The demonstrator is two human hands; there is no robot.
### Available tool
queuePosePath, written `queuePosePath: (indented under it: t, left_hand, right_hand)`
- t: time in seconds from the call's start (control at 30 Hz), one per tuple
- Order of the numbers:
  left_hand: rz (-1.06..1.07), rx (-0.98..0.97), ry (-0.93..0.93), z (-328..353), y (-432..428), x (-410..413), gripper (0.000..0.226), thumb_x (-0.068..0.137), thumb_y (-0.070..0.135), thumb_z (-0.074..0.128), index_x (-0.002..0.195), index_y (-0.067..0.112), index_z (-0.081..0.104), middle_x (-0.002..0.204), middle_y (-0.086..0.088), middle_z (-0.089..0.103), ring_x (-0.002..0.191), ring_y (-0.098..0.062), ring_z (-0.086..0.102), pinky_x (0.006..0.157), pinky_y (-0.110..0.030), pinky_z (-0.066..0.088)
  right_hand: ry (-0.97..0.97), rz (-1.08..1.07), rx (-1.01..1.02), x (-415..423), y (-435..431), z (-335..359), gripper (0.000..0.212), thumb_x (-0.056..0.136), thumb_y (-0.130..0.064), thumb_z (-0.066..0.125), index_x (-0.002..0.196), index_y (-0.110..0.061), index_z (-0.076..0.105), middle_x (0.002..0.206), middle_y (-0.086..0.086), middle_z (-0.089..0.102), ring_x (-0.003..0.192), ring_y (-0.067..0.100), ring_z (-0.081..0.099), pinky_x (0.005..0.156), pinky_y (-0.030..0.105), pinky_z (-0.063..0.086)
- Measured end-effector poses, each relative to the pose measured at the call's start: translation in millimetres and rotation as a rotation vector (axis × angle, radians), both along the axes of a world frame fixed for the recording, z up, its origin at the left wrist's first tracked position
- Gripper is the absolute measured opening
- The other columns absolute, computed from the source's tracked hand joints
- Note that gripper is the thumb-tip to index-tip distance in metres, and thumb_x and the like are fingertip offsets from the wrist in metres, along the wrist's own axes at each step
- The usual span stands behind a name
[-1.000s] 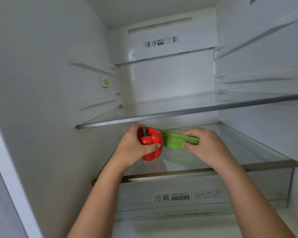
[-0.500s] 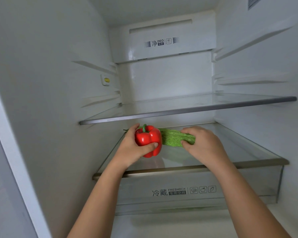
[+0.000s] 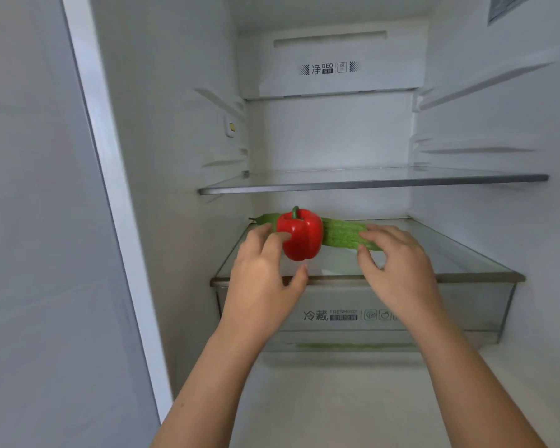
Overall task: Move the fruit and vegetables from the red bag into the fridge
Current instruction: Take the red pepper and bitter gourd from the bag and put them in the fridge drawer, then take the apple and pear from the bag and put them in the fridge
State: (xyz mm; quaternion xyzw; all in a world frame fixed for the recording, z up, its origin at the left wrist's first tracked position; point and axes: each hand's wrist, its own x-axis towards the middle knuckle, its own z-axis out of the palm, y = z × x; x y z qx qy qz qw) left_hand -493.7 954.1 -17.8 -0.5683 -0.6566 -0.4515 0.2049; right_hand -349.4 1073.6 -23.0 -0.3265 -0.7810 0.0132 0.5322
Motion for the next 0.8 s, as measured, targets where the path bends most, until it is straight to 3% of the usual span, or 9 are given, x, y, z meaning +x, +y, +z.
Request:
queuePosePath:
  t: [0.13,0.37,0.5,0.7,0.8]
  left_hand:
    - [-0.109,0.023,-0.025,-20.4,-33.4,18.2,0.045,0.079,0.04,0.046,0.113,0.013,0.059,0.125,-0.004,0.049,0.115,-0.013,0.044,0.094,-0.015,0.03]
    - [0.003,0.008,0.058,-75.4,-95.8,28.6,0.038,0.081,0.028,0.048,0.107,0.007,0.064,0.116,-0.014,0.059,0.102,-0.03,0.059,0.083,-0.041,0.051]
    - [0.056,-0.031,0.003,-92.6,-133.5,38.6,0.039,0.083,0.03,0.045,0.109,0.008,0.063,0.117,-0.011,0.059,0.103,-0.026,0.06,0.083,-0.038,0.052]
    - [0.254,-0.099,-0.011,-109.6,-194.8,60.2,0.04,0.081,0.031,0.044,0.109,0.009,0.063,0.115,-0.013,0.061,0.101,-0.03,0.061,0.077,-0.041,0.053]
    - [0.381,-0.133,-0.001,-116.8,-227.1,74.3,0.039,0.081,0.028,0.044,0.11,0.009,0.061,0.115,-0.013,0.061,0.102,-0.03,0.059,0.081,-0.039,0.051]
  right_hand:
    - [-0.024,-0.001,0.055,1.8,-45.9,-23.1,0.038,0.08,-0.03,0.046,0.099,-0.006,0.068,0.108,0.01,0.067,0.099,0.029,0.061,0.09,0.036,0.045]
    - [-0.12,-0.007,0.064,9.9,-123.1,-64.7,0.039,0.079,-0.029,0.043,0.099,-0.007,0.068,0.105,0.009,0.068,0.095,0.028,0.062,0.088,0.033,0.038]
    - [-0.189,0.017,0.065,14.3,-159.5,-75.1,0.04,0.079,-0.029,0.042,0.097,-0.006,0.069,0.103,0.01,0.069,0.093,0.029,0.064,0.085,0.038,0.048]
    - [-0.188,0.184,-0.014,22.3,-209.3,-93.3,0.043,0.079,-0.032,0.04,0.101,-0.008,0.067,0.106,0.007,0.068,0.096,0.027,0.062,0.087,0.038,0.046]
    - [-0.203,0.312,-0.017,24.4,-234.4,-101.6,0.035,0.079,-0.026,0.049,0.102,-0.007,0.067,0.107,0.008,0.068,0.097,0.029,0.062,0.087,0.039,0.045]
